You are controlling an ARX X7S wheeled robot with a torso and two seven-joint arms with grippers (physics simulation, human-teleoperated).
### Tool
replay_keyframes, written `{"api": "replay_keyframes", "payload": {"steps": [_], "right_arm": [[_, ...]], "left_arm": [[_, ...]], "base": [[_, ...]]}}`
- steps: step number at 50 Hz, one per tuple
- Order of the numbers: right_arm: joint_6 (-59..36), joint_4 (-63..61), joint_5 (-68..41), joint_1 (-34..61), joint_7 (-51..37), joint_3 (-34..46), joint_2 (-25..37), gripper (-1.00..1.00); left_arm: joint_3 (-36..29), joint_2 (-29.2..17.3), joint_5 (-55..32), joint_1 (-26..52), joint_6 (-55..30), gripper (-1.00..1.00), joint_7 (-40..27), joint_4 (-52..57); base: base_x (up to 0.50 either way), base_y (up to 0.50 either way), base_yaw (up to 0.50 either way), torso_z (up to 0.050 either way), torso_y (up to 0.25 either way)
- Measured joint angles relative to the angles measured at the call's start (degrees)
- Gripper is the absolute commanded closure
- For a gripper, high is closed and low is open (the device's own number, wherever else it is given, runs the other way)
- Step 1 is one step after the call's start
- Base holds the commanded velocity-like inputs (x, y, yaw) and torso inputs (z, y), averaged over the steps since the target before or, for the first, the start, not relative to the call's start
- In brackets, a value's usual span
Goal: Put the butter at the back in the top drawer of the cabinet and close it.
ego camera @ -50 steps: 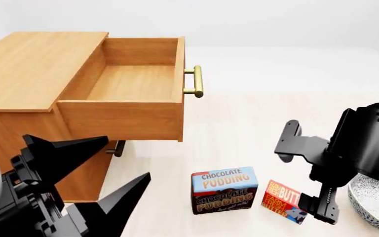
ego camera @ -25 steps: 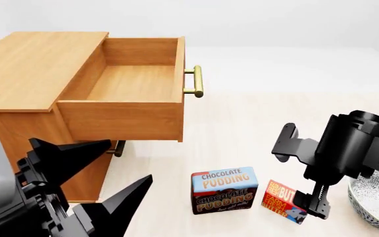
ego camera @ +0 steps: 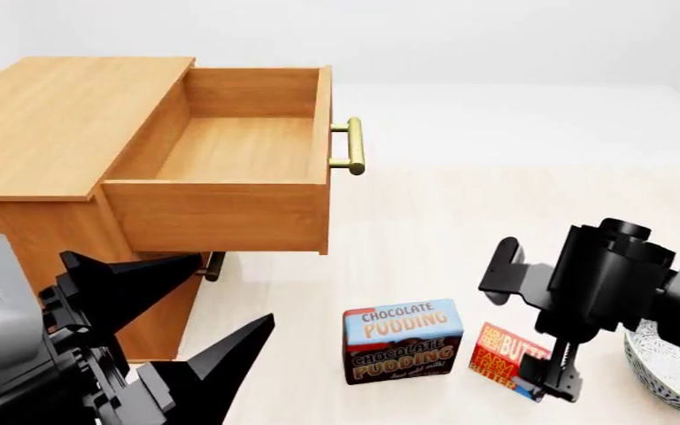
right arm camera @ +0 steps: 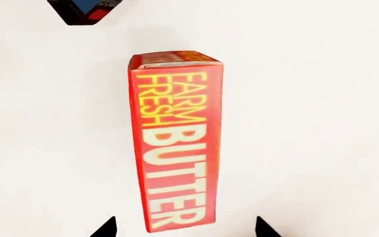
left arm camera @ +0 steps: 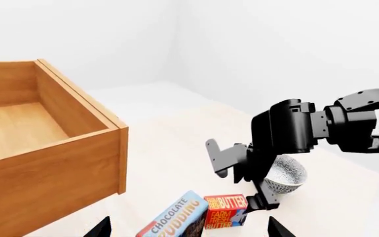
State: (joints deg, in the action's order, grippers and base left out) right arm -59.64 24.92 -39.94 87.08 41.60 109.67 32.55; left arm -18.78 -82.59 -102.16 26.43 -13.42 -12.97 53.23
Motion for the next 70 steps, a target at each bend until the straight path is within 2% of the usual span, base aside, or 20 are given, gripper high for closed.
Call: {"api": "replay_keyframes", "payload": {"steps": [65,66,70], "right_arm": [[8.83,9.84,0.29,-8.65,0.71,-2.02,-0.87,-1.0],[8.98,10.12,0.32,-8.77,0.79,-2.03,-0.96,1.0],[9.76,11.23,1.12,-9.03,0.57,-2.02,-1.17,1.0]], "left_arm": [[0.73,2.3,0.75,-1.34,-1.89,-1.0,-0.07,-0.61],[0.75,2.31,0.74,-1.36,-1.91,-1.0,-0.07,-0.61],[0.85,2.33,0.71,-1.44,-1.95,-1.0,-0.09,-0.62]], "base": [[0.0,0.0,0.0,0.0,0.0],[0.0,0.0,0.0,0.0,0.0],[0.0,0.0,0.0,0.0,0.0]]}}
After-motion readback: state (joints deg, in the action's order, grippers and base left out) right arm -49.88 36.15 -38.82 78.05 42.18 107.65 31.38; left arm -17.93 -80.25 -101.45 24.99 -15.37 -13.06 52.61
